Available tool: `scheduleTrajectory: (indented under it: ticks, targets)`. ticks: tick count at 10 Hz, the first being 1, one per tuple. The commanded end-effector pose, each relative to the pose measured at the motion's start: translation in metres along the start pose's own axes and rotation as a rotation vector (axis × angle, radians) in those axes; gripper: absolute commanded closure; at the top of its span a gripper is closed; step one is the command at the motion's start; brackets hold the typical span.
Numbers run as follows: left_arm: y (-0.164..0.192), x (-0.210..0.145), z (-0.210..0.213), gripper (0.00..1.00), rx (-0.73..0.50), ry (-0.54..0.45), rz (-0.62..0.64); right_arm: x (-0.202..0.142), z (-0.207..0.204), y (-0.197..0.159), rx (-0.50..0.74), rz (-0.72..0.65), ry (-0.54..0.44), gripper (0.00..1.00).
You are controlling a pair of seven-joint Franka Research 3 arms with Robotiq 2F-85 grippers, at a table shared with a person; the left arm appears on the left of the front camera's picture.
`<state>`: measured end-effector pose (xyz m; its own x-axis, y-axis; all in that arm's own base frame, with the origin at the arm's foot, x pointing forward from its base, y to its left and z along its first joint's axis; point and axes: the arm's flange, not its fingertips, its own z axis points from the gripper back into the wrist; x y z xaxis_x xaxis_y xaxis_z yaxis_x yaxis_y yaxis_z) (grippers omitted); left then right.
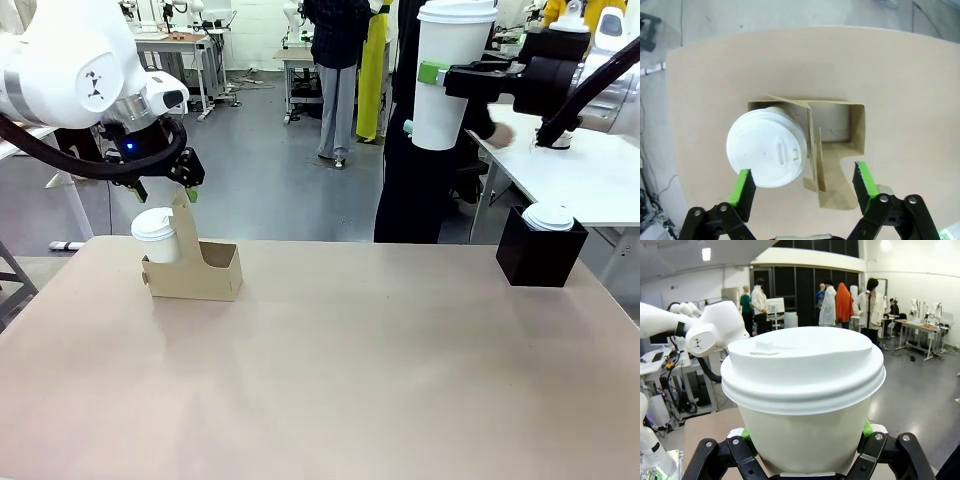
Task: Pour a drink into a cup and package it in a carrier.
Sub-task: Position the Cup Carrier in the center of the table.
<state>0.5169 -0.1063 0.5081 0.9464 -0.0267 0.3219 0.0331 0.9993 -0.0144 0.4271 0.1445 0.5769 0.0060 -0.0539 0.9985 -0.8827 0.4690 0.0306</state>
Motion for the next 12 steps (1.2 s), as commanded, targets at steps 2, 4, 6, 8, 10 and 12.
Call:
scheduleTrajectory:
  ticks: [2, 4, 6, 8, 10, 12]
  targets:
    - [0.0, 0.009, 0.0, 1.0, 0.016, -0.012, -0.03, 0.006, -0.005, 0.0, -0.015, 0.006, -0.007, 0.19]
    - [-0.002, 0.01, -0.003, 0.75, 0.007, -0.02, -0.04, 0.006, -0.005, 0.0, -0.015, 0.006, -0.007, 0.19]
    - [-0.005, 0.006, -0.003, 1.0, -0.001, -0.007, -0.021, 0.006, -0.005, 0.0, -0.015, 0.006, -0.007, 0.19]
    - [-0.008, 0.001, -0.001, 0.4, 0.029, -0.017, -0.081, 0.006, -0.005, 0.0, -0.015, 0.006, -0.007, 0.19]
    - [-0.017, -0.011, 0.007, 0.0, 0.008, -0.021, -0.104, 0.006, -0.005, 0.0, -0.015, 0.006, -0.007, 0.19]
    - [-0.019, -0.001, 0.002, 0.0, 0.002, -0.012, -0.08, 0.006, -0.005, 0.0, -0.015, 0.006, -0.007, 0.19]
